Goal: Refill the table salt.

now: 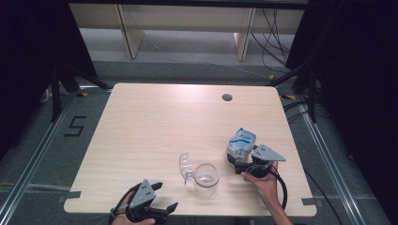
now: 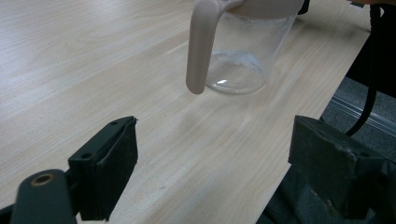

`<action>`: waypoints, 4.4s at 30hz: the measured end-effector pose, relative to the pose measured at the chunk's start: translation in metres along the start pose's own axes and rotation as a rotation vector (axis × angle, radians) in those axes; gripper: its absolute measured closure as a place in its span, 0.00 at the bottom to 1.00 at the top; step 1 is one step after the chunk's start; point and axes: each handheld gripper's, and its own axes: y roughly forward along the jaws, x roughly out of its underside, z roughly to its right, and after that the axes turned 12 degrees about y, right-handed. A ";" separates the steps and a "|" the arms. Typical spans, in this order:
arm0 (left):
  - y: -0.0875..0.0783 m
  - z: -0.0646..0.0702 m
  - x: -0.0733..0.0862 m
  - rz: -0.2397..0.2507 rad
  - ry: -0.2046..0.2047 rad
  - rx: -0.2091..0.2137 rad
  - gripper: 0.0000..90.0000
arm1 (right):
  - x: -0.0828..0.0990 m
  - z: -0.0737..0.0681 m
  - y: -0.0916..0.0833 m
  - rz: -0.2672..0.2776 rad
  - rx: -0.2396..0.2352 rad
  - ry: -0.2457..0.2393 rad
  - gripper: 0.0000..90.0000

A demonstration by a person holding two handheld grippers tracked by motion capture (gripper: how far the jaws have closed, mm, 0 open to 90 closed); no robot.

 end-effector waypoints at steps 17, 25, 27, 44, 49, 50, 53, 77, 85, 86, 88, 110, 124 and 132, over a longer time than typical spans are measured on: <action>0.000 0.000 0.000 -0.003 0.001 0.002 0.17 | 0.002 0.004 0.009 -0.002 -0.015 0.020 0.21; 0.000 0.000 0.000 0.000 0.000 -0.004 0.17 | 0.002 0.005 0.011 0.000 -0.022 0.006 0.24; 0.000 0.000 0.000 0.000 0.001 -0.003 0.17 | 0.003 0.002 0.011 -0.001 -0.023 0.038 0.25; -0.001 -0.001 -0.001 -0.001 0.008 -0.003 0.17 | 0.004 0.001 0.016 -0.005 -0.015 0.035 0.30; 0.000 0.000 -0.001 0.000 0.002 -0.002 0.17 | 0.003 0.001 0.018 -0.008 -0.024 0.000 0.32; 0.000 0.000 -0.001 -0.001 0.006 -0.003 0.17 | 0.004 0.000 0.019 0.012 -0.021 0.004 0.32; 0.000 0.000 -0.001 0.000 0.005 -0.002 0.17 | 0.004 -0.001 0.019 -0.005 -0.019 0.027 0.32; 0.000 0.000 -0.001 -0.002 0.003 -0.001 0.17 | 0.002 0.002 0.019 -0.024 -0.061 -0.008 0.45; 0.001 -0.001 -0.001 0.010 0.005 0.000 0.17 | 0.002 -0.003 0.017 -0.021 -0.021 0.012 0.47; 0.001 0.000 -0.001 0.009 0.000 0.000 0.17 | 0.001 -0.001 0.018 -0.017 -0.023 -0.014 0.47; 0.000 0.000 -0.001 0.008 0.001 0.001 0.17 | 0.001 0.000 0.018 -0.019 -0.028 -0.014 0.47; 0.000 0.000 -0.001 0.003 -0.002 -0.008 0.17 | -0.010 0.004 0.015 0.029 -0.004 -0.116 0.48; 0.000 -0.001 -0.001 -0.002 0.003 -0.009 0.17 | -0.015 -0.004 0.022 0.011 -0.051 -0.236 0.48; 0.001 -0.001 -0.001 0.003 0.003 -0.005 0.17 | -0.022 -0.012 0.021 0.013 -0.056 -0.367 0.49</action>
